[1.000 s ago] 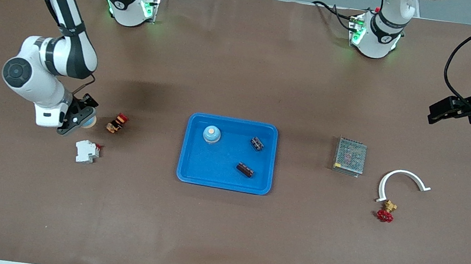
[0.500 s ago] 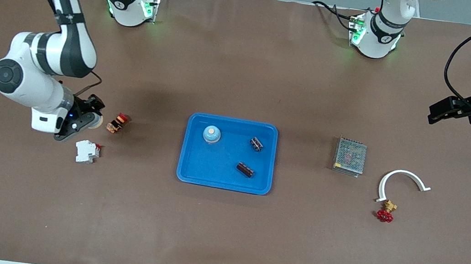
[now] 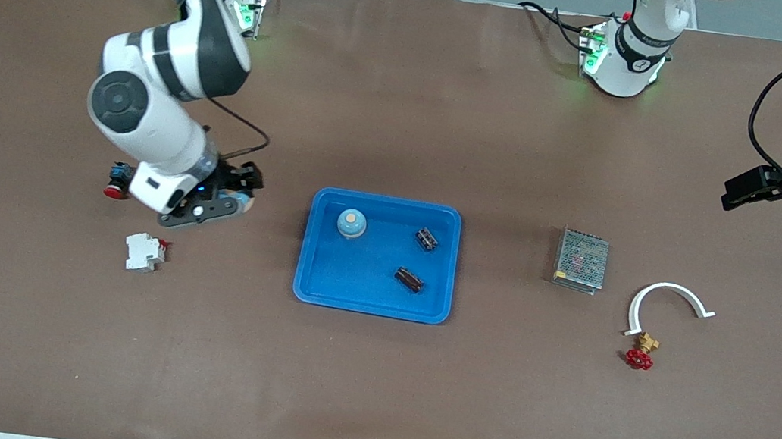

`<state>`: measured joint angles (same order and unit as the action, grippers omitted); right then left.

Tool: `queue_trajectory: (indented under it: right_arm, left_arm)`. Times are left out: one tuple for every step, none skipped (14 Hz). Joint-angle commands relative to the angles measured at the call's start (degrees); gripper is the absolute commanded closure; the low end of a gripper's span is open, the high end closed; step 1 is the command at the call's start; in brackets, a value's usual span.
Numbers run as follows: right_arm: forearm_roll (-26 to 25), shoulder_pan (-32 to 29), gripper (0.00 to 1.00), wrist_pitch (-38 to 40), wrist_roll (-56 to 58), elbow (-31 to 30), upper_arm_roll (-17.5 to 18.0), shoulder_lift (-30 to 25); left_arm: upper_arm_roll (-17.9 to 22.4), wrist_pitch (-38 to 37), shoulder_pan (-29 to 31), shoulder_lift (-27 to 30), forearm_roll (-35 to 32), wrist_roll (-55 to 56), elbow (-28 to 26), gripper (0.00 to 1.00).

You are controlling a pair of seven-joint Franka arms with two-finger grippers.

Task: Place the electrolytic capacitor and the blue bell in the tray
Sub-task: 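Carry the blue bell over the tray with the right gripper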

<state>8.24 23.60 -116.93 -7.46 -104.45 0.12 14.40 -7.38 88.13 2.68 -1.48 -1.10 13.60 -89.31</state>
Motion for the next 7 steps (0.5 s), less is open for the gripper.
queue_trajectory:
  right_arm:
    - [2.5,4.1,0.75,-0.3,-11.7,4.3,-0.6,2.7]
    - [2.6,5.4,0.75,-1.2,-16.0,5.6,-0.6,4.0]
    - [2.7,6.6,0.75,-2.9,-19.9,6.4,-0.6,5.2]
    - [3.1,7.8,0.75,-5.2,-22.9,6.8,-0.6,6.2]
    - [4.1,8.9,0.75,-7.4,-25.5,7.2,-0.6,7.7]
    - [4.5,10.1,0.75,-9.0,-27.5,8.9,-0.6,9.7]
    - [4.5,11.1,0.75,-9.7,-29.4,10.6,-0.7,11.9]
  left_arm:
    - [-0.1,-0.1,0.1,-0.3,0.5,-0.2,0.8,0.00]
    - [0.0,-0.1,0.2,-0.2,0.5,-0.2,0.8,0.00]
    - [0.0,-0.1,0.3,-0.2,0.5,-0.2,0.8,0.00]
    - [0.0,-0.1,0.7,-0.2,0.4,-0.2,0.8,0.00]
    - [0.0,-0.1,0.8,-0.2,0.4,-0.2,0.8,0.00]
    - [0.0,-0.1,1.0,-0.3,0.4,-0.2,0.8,0.00]
    - [0.0,-0.1,0.9,-0.3,0.3,-0.3,0.8,0.00]
